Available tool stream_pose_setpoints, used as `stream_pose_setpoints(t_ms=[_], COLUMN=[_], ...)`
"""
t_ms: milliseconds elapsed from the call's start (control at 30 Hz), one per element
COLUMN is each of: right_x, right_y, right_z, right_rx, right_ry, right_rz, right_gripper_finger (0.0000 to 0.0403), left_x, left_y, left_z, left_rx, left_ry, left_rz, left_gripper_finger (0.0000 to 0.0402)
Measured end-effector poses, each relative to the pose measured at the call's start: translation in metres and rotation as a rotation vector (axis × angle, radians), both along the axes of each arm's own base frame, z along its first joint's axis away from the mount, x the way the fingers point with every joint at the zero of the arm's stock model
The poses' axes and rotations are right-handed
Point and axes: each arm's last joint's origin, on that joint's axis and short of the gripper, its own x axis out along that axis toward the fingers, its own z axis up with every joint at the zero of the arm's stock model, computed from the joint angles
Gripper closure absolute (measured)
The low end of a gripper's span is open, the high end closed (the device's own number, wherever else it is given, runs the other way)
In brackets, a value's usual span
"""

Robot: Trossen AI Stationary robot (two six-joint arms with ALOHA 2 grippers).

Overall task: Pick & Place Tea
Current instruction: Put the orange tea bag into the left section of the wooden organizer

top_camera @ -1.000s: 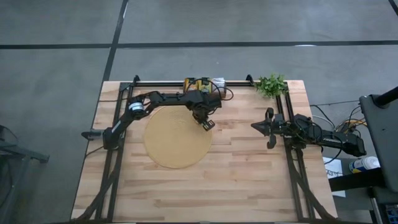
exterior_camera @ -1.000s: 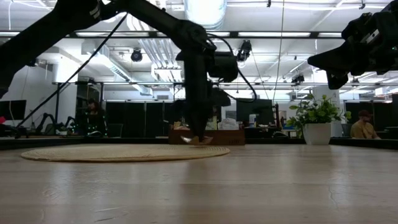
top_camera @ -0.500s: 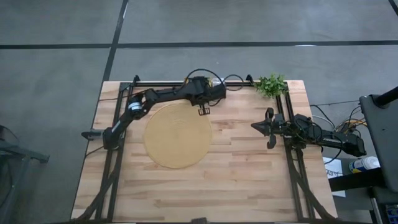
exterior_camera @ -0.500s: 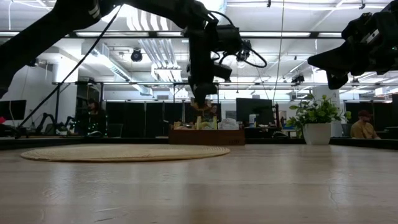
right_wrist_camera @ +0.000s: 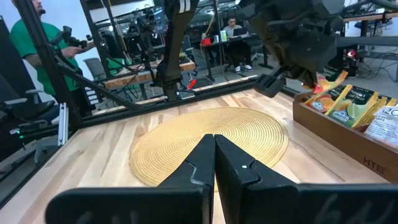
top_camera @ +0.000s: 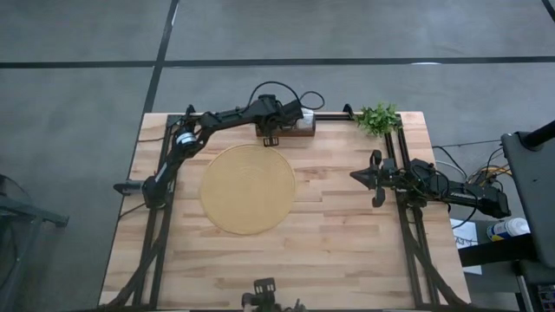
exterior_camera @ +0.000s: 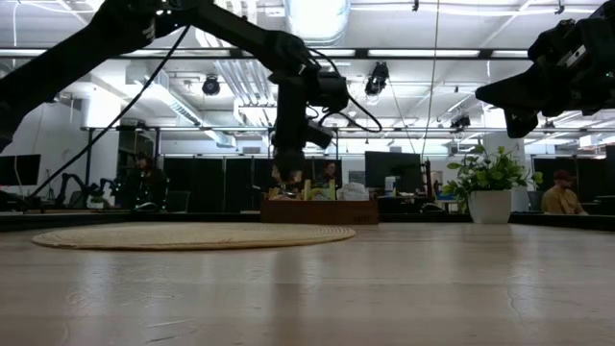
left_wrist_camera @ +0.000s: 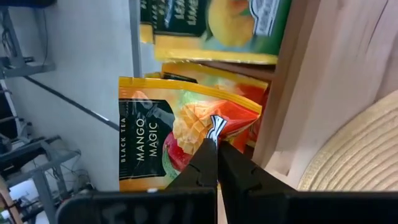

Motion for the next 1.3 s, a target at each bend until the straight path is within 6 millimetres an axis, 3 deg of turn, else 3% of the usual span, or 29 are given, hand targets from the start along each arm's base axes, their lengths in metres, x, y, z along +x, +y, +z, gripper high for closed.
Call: stream_pose_setpoints(t_ms=[300,500,833,1033,1300], right_x=[0.000,0.000,0.000,0.000,0.000], right_y=[0.000,0.000,0.000,0.000,0.000], right_z=[0.000,0.000,0.000,0.000,0.000], right_rx=[0.000,0.000,0.000,0.000,0.000], right_ry=[-0.001,-0.001,-0.001,-0.001,0.000], right_rz=[0.000,0.000,0.000,0.001,0.000], right_gripper_finger=[0.0394,0.0394,0.0394,0.0394,0.0394], left_x=[-0.008,-0.010,-0.008,-0.009,-0.013], left_y=[0.011,0.015,0.018,0.020,0.016], left_z=[-0.024,-0.033,-0.030,-0.028,-0.007], left_rx=[-0.045,-0.046,-0.087,0.007,0.048], left_ry=[0.016,0.029,-0.032,0.021,-0.010], left_rz=[0.003,-0.017,-0.028,-0.004,-0.003], left_gripper_finger=[0.0399,0.0363,0.0250,0.0185,0.0168])
